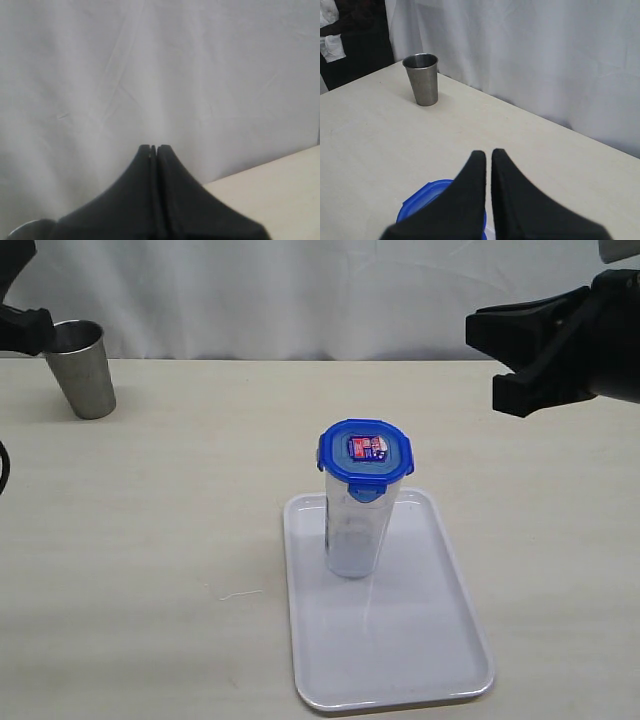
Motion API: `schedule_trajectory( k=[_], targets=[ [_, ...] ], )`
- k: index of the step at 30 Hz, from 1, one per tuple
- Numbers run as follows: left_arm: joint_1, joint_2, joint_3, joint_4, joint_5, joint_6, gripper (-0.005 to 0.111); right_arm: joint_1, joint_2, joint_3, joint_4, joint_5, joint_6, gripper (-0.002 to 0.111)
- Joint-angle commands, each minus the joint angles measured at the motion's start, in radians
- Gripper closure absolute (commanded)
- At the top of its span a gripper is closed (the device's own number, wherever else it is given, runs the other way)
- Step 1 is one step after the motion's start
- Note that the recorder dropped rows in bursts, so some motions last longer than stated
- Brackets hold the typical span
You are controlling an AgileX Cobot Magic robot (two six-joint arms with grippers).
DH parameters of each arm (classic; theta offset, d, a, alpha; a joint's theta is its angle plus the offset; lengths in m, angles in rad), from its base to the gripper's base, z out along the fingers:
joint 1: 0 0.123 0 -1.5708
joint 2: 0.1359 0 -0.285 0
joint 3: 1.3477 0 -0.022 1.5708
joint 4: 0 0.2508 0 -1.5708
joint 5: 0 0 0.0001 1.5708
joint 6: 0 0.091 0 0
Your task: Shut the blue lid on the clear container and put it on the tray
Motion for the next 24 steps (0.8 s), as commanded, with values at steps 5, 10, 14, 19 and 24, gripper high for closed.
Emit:
schedule_trajectory(
  k=[5, 10, 14, 19, 24],
  targets=[
    [0.000, -0.101, 0.003, -0.308, 0.028, 0.205, 0.107, 0.001, -0.005, 0.004, 0.004, -0.001, -0.006, 0.104],
    [0.002, -0.199, 0.003, -0.312, 0.096, 0.270, 0.107, 0.001, -0.005, 0.004, 0.004, -0.001, -0.006, 0.104],
    [0.031, -0.272, 0.007, -0.310, 0.159, 0.289, 0.107, 0.001, -0.005, 0.004, 0.004, -0.001, -0.006, 0.104],
    [0.122, -0.386, 0.091, -0.310, 0.145, 0.259, 0.107, 0.001, -0.005, 0.004, 0.004, -0.001, -0.006, 0.104],
    [0.203, -0.508, 0.188, -0.310, 0.120, 0.213, 0.107, 0.001, -0.005, 0.004, 0.004, -0.001, -0.006, 0.104]
  ],
)
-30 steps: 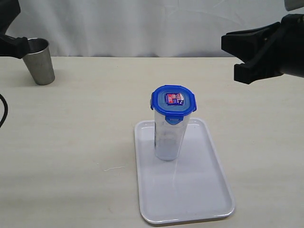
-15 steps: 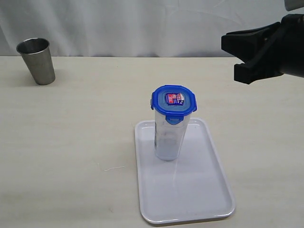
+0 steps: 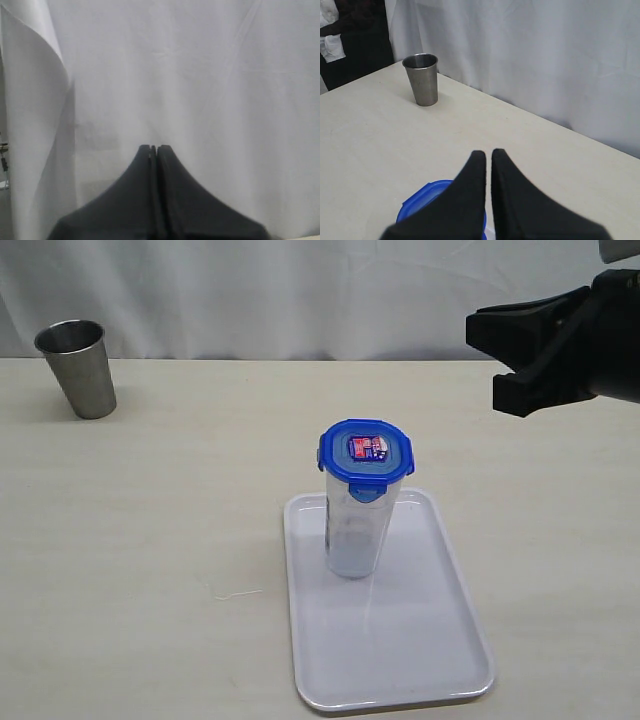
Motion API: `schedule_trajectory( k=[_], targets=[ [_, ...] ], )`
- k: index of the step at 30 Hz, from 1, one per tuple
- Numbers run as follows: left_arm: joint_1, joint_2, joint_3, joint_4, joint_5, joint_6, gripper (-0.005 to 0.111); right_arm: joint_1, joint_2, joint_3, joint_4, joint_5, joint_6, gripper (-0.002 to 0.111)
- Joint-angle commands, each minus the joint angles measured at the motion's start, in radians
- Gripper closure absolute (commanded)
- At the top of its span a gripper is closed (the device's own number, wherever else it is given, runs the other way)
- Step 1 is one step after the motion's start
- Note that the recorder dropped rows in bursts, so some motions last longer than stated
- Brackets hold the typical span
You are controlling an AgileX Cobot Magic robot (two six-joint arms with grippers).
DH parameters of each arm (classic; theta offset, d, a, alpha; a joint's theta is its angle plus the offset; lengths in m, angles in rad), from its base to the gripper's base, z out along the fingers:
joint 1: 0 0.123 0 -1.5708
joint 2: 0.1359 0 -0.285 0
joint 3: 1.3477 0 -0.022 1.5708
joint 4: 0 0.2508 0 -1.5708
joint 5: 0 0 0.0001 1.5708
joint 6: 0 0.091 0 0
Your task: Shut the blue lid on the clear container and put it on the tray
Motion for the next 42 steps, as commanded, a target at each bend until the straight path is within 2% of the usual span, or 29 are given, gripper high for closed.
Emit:
schedule_trajectory(
  k=[1, 3, 22, 29, 33, 42],
  targets=[
    [0.064, -0.105, 0.071, -0.011, -0.020, -0.059, 0.107, 0.001, -0.005, 0.004, 0.004, -0.001, -0.006, 0.104],
    [0.083, -0.153, 0.096, 0.001, -0.009, -0.084, 0.107, 0.001, -0.005, 0.004, 0.004, -0.001, -0.006, 0.104],
    [0.083, -0.481, 0.393, 0.001, -0.011, -0.057, 0.107, 0.001, -0.005, 0.004, 0.004, -0.001, -0.006, 0.104],
    [0.083, -0.584, 0.455, -0.001, -0.004, -0.057, 0.107, 0.001, -0.005, 0.004, 0.004, -0.001, -0.006, 0.104],
    [0.083, -0.640, 0.455, -0.003, 0.117, -0.057, 0.107, 0.001, -0.005, 0.004, 0.004, -0.001, -0.006, 0.104],
    [0.083, -0.640, 0.455, -0.003, 0.313, -0.057, 0.107, 0.001, -0.006, 0.004, 0.004, -0.001, -0.004, 0.104]
  ],
)
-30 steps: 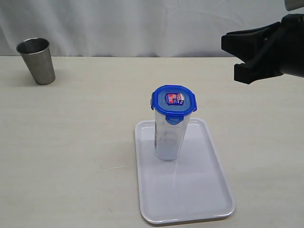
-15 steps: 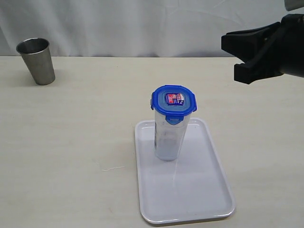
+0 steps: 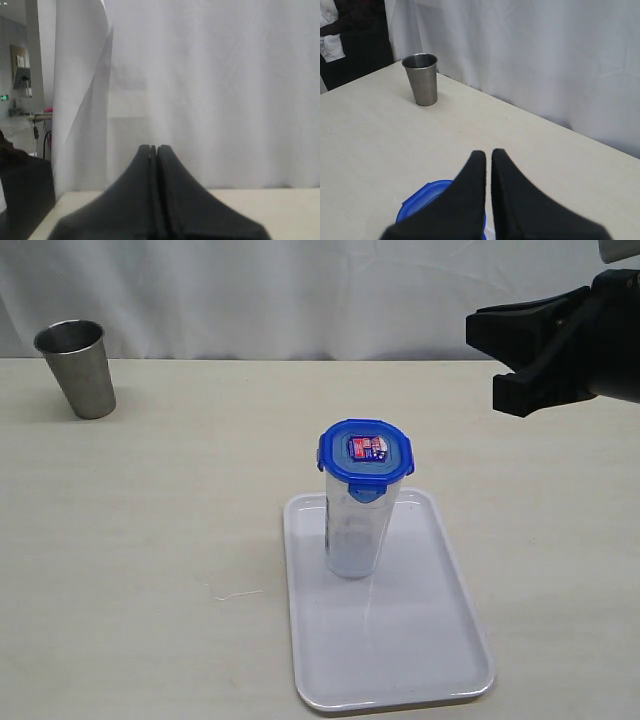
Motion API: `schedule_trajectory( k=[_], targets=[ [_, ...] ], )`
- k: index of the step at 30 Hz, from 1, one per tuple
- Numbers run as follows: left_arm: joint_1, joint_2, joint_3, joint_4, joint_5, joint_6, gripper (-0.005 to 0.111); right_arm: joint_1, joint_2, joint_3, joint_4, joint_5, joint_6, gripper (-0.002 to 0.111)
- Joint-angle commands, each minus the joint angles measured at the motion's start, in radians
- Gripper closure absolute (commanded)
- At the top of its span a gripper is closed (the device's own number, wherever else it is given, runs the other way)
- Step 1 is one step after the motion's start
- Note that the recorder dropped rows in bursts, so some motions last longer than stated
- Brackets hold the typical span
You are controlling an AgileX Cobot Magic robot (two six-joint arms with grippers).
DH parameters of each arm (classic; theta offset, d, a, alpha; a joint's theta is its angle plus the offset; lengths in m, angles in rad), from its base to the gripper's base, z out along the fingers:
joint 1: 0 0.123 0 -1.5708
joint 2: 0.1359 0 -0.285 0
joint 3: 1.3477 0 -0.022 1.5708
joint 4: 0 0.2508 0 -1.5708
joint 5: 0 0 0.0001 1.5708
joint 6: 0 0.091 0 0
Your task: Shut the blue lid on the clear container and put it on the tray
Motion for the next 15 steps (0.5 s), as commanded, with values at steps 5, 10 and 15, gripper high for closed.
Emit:
schedule_trajectory(
  k=[5, 10, 15],
  targets=[
    [0.001, -0.003, 0.003, -0.006, 0.302, 0.001, 0.107, 0.001, -0.006, 0.004, 0.004, -0.001, -0.004, 0.104],
    [0.001, -0.003, 0.003, -0.013, 0.419, 0.001, 0.107, 0.001, -0.006, 0.004, 0.004, -0.001, -0.004, 0.104],
    [0.001, -0.003, 0.003, -0.028, 0.419, 0.001, 0.107, 0.001, -0.006, 0.004, 0.004, -0.001, -0.004, 0.104]
  ],
)
